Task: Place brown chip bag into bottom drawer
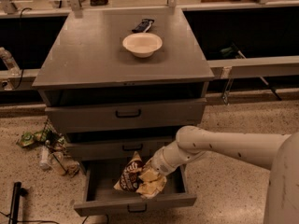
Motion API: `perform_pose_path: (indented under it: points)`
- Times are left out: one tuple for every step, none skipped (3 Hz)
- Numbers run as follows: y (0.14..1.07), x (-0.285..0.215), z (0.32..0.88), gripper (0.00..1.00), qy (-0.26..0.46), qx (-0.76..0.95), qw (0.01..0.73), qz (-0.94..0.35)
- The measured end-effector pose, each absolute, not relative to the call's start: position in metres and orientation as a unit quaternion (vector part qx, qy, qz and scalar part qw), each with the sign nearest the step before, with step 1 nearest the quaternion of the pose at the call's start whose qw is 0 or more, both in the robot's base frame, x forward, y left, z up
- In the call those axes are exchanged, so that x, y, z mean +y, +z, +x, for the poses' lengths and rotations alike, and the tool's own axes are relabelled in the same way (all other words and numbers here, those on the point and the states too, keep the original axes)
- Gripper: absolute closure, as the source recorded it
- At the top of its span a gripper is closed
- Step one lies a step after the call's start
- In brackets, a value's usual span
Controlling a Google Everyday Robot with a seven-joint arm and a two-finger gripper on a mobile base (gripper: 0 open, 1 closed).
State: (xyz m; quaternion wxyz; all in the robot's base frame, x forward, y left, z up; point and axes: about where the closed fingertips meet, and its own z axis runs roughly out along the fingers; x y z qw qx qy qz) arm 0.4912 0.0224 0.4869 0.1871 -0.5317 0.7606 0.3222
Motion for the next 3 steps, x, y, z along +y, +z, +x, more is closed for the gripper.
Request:
perform_pose_path:
  points:
    - [0.483, 0.021, 0.491, 1.0, 0.322, 0.762, 0.185, -0.531]
    - [0.452, 0.013, 0.494, 1.0, 0.313, 0.761, 0.168, -0.543]
    - [0.408, -0.006, 0.506, 1.0, 0.301, 0.751, 0.162, -0.565]
